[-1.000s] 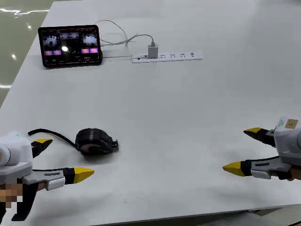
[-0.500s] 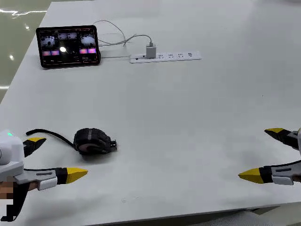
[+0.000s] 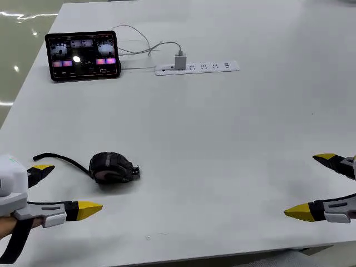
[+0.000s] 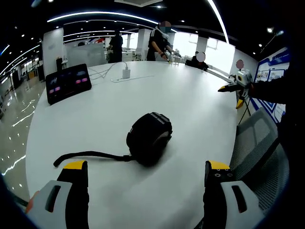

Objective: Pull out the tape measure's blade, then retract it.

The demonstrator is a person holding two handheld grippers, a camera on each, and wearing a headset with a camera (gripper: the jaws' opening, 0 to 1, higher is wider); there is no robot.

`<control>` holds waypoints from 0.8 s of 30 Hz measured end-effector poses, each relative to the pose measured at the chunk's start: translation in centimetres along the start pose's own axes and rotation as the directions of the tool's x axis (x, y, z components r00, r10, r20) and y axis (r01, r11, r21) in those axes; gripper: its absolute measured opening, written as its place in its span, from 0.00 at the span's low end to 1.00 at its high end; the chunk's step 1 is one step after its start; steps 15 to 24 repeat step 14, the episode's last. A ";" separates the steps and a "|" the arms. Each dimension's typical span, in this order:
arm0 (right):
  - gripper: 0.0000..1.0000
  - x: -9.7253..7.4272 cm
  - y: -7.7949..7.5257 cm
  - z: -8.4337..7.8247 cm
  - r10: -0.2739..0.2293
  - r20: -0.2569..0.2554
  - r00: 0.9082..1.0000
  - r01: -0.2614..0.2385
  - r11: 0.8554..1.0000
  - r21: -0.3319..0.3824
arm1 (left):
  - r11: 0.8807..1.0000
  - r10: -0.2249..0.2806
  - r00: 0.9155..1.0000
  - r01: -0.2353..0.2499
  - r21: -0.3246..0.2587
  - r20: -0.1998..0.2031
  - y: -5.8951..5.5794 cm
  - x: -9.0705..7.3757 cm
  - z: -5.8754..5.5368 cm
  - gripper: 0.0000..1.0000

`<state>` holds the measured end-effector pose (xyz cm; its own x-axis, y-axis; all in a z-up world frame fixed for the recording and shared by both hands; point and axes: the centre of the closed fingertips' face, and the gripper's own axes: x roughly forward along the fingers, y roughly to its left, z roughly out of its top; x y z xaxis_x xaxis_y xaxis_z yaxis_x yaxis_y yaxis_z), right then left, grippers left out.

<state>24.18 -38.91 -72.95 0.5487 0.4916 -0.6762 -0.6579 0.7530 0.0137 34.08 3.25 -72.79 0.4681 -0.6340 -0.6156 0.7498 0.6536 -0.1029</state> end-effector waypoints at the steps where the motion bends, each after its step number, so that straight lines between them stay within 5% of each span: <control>1: 0.99 0.0 0.0 0.1 0.001 0.001 1.000 -0.001 1.000 -0.001 | 1.000 -0.006 1.000 0.006 -0.007 -0.002 -0.1 0.0 0.0 0.99; 24: 0.99 0.4 0.2 0.4 0.013 0.005 1.000 -0.013 1.000 -0.009 | 1.000 0.000 1.000 0.000 -0.011 0.005 0.3 0.2 0.4 0.99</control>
